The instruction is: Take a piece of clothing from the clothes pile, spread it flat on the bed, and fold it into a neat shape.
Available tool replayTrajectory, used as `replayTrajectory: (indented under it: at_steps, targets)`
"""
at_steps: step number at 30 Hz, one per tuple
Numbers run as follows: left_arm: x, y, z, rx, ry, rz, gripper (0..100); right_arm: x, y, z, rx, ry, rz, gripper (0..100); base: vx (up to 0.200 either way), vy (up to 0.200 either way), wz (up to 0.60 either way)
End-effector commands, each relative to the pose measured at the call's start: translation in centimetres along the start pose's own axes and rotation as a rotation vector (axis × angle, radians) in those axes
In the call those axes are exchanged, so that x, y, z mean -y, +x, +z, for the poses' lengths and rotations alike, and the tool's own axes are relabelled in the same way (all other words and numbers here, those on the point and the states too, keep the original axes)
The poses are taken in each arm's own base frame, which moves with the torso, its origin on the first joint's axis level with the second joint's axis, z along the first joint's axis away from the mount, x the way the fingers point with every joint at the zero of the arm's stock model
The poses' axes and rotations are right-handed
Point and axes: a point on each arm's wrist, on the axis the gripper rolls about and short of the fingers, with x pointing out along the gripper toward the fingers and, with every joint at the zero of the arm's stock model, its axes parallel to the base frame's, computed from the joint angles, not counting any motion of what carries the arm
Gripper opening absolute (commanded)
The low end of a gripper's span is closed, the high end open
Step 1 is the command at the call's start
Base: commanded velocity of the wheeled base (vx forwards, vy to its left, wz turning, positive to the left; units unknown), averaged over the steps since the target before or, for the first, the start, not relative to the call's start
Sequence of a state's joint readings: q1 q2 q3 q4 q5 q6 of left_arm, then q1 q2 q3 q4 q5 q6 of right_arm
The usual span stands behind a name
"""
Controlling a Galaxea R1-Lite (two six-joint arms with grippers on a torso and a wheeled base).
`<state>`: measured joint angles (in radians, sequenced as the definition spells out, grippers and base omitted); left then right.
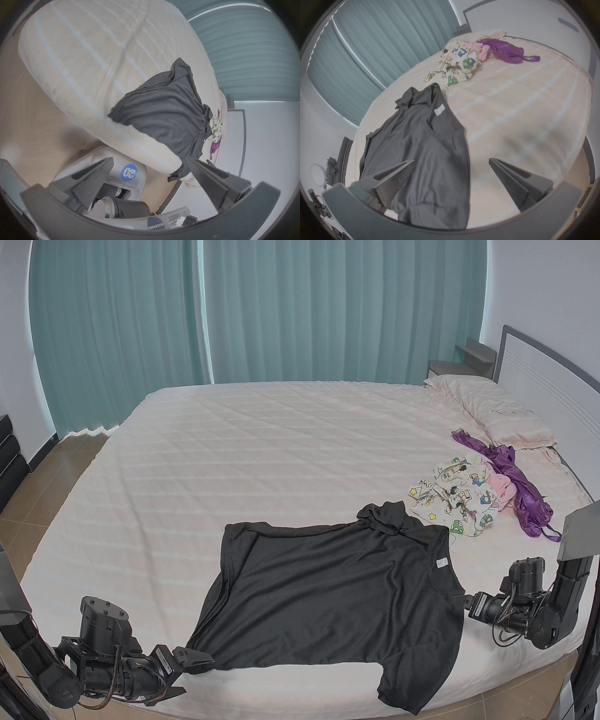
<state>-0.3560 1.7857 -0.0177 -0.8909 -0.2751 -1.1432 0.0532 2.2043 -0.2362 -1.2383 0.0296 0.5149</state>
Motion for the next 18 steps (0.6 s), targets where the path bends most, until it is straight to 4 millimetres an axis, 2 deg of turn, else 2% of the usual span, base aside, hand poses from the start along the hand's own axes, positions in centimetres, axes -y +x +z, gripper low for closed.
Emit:
replayTrajectory:
  at_steps: [1,3,4,9,12,15,18]
  targets:
    - [0.4,0.4,0.4,0.05,0.005,0.012,100,0.3,-0.6,-0.7,-0.03,0.002,0.0,100,0.0,0.0,0.0]
    - [0.8,0.7,0.9,0.091,0.005,0.01,100,0.2,-0.6,-0.8,-0.034,0.001,0.0,100,0.0,0.0,0.0]
    - [1.6,1.6,1.7,0.158,0.008,0.025,100,0.2,-0.6,-0.9,-0.039,-0.002,0.003,100,0.0,0.0,0.0]
    - [2.7,4.8,3.3,0.236,0.056,0.083,100,-0.3,-0.7,-1.5,-0.061,-0.005,0.016,100,0.0,0.0,0.0]
    - [2.4,7.3,4.2,0.279,0.143,0.167,100,-0.4,-0.7,-1.7,-0.069,-0.006,0.018,100,0.0,0.0,0.0]
    - [1.8,9.3,4.1,0.317,0.194,0.258,100,-0.4,-0.6,-1.9,-0.078,-0.01,0.012,100,0.0,0.0,0.0]
    - [1.3,10.5,4.0,0.33,0.211,0.307,100,-0.4,-0.4,-2.2,-0.089,-0.014,0.01,100,0.0,0.0,0.0]
